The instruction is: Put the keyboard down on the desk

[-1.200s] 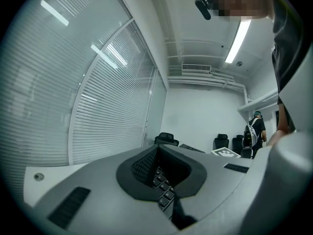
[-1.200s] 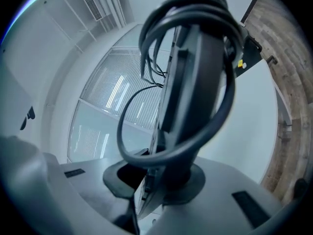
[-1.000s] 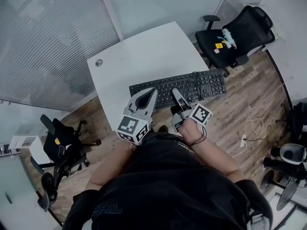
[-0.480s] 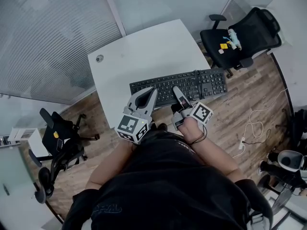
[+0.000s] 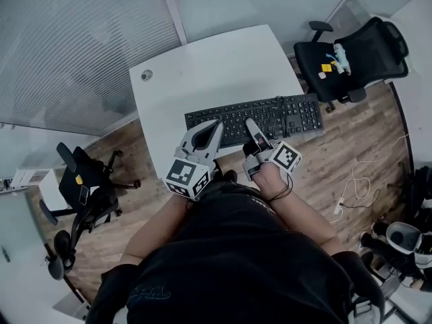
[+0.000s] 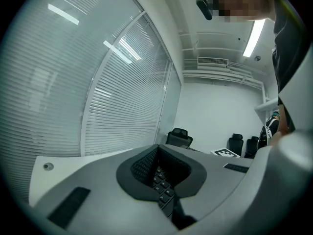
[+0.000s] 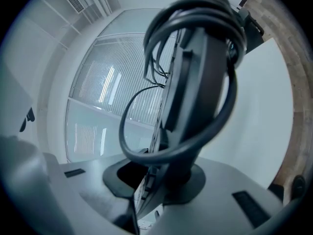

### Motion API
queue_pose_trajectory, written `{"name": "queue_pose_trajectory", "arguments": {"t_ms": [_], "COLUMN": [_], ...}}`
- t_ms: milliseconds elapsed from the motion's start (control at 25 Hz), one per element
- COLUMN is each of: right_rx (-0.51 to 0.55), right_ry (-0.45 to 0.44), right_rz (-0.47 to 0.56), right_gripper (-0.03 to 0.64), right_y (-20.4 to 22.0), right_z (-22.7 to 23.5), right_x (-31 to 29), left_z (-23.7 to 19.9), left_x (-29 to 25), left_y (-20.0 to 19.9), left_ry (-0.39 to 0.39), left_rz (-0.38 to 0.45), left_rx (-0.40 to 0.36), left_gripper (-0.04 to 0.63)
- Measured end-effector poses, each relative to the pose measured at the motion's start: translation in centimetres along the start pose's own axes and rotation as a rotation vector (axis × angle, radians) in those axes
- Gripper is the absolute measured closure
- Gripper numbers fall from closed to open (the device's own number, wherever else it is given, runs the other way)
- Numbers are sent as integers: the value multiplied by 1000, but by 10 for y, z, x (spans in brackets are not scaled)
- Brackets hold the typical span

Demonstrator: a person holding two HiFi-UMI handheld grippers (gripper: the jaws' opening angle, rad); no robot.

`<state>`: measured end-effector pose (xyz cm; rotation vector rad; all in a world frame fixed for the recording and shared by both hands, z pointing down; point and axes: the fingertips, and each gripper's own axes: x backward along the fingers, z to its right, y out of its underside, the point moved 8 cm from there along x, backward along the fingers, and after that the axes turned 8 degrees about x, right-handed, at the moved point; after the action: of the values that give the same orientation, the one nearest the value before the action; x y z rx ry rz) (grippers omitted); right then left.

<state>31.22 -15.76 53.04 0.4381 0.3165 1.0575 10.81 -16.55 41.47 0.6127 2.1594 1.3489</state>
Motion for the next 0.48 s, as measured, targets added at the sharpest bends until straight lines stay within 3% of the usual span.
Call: {"name": "queue_pose_trajectory", "arguments": {"t_ms": [480], "right_rx": [-34], "right_ry": [44], "right_rz": [-55], "right_gripper": [520], "right_y": [9], "right_z": [19], "right_x": [-59], "left_z": [-58], "left_x": [-10], "left_y": [-6], "left_ry": [-50], "left_rz": [-40], "left_rx": [49], "left_gripper": [580]}}
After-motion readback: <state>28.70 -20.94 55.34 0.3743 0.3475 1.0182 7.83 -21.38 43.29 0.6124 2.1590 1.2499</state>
